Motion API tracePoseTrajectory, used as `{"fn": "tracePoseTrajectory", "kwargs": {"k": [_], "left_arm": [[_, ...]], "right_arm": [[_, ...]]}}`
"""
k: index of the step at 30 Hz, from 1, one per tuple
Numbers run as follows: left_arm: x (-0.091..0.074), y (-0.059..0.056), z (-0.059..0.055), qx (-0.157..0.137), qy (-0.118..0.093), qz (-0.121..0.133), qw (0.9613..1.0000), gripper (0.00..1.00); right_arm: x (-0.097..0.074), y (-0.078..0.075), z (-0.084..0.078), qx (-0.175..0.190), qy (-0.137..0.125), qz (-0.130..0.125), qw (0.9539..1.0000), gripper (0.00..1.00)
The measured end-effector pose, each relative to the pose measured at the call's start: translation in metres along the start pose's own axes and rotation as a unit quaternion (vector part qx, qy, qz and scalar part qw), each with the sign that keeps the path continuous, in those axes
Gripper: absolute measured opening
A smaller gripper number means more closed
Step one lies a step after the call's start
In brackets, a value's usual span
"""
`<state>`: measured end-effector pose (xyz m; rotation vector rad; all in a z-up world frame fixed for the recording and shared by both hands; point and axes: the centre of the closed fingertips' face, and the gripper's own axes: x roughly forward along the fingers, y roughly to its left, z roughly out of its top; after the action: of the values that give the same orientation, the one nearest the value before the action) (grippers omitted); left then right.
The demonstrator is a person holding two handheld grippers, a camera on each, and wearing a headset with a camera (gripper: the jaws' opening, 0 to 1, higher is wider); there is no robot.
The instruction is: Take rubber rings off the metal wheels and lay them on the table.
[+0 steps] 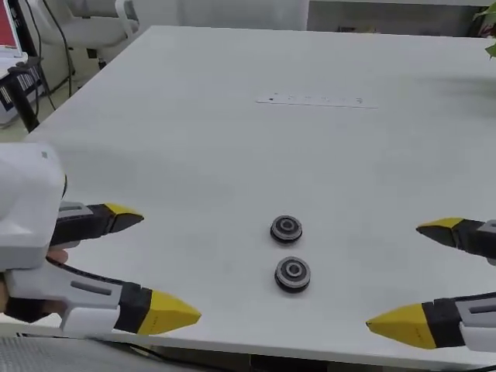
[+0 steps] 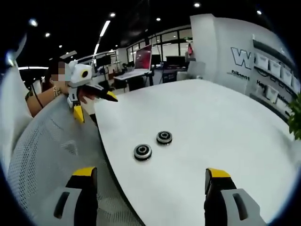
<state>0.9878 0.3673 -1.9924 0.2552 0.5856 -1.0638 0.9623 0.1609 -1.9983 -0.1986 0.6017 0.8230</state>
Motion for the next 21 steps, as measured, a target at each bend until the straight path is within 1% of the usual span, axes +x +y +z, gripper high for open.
{"fn": "tracePoseTrajectory", "kwargs": {"k": [2, 8, 9, 17, 19, 21], "left_arm": [[-0.001, 0.001, 0.005, 0.010, 0.001, 0.002, 0.9999, 0.90], [-0.003, 0.001, 0.027, 0.038, -0.008, 0.000, 0.9992, 0.90], [-0.002, 0.001, 0.030, 0.042, -0.009, -0.001, 0.9991, 0.90], [0.004, 0.008, 0.061, 0.073, -0.027, -0.009, 0.9969, 0.90], [0.007, 0.009, 0.065, 0.088, -0.025, -0.016, 0.9956, 0.90], [0.009, 0.010, 0.070, 0.103, -0.021, -0.024, 0.9942, 0.89]], "right_arm": [[-0.002, -0.003, 0.009, -0.008, -0.006, -0.002, 0.9999, 0.94], [-0.003, -0.008, 0.040, -0.030, -0.031, 0.002, 0.9991, 0.93], [-0.002, -0.008, 0.042, -0.031, -0.032, 0.002, 0.9990, 0.93], [0.008, -0.007, 0.075, -0.061, -0.053, 0.017, 0.9966, 0.90], [0.011, -0.006, 0.079, -0.068, -0.049, 0.022, 0.9962, 0.89], [0.014, -0.003, 0.084, -0.085, -0.046, 0.028, 0.9950, 0.89]]}}
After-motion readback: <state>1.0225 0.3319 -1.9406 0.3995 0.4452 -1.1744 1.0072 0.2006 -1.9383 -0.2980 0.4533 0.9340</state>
